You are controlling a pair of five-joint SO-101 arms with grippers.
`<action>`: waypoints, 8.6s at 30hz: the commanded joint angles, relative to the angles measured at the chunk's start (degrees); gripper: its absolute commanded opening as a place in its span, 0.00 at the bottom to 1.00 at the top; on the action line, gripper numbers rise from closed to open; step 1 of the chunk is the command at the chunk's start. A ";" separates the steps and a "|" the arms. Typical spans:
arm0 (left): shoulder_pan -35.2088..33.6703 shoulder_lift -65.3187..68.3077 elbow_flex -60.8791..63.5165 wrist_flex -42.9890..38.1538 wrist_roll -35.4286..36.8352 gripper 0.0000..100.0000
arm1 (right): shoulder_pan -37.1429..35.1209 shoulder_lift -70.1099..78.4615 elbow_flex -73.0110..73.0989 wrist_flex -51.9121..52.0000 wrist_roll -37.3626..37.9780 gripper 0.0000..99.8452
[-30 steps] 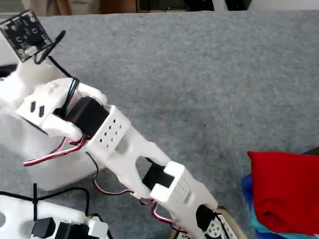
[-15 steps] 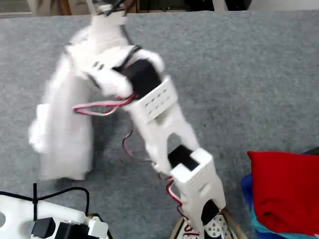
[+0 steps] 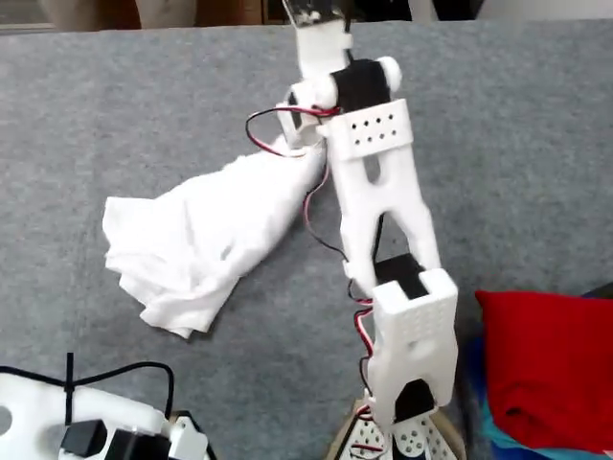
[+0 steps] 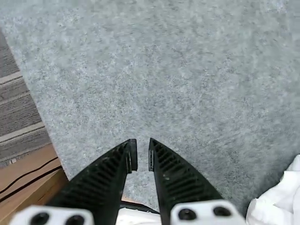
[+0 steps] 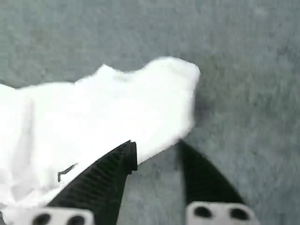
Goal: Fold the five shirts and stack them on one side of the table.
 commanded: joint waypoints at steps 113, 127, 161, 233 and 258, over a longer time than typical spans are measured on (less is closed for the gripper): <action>108.75 34.51 -72.26 10.55 25.93 0.02 | 36.62 -16.31 7.87 0.70 0.79 0.40; 110.86 31.60 -44.04 10.55 18.11 0.24 | 36.70 -16.22 8.13 0.35 3.16 0.40; 23.91 5.93 -26.81 10.55 4.84 0.32 | -16.57 -0.66 27.74 0.70 -18.29 0.40; 6.95 6.37 -17.58 0.88 19.16 0.32 | -35.47 -2.07 -37.14 -23.03 -12.48 0.01; 5.19 5.85 -8.35 -6.59 20.75 0.32 | -5.76 3.47 -27.12 0.79 -8.53 0.01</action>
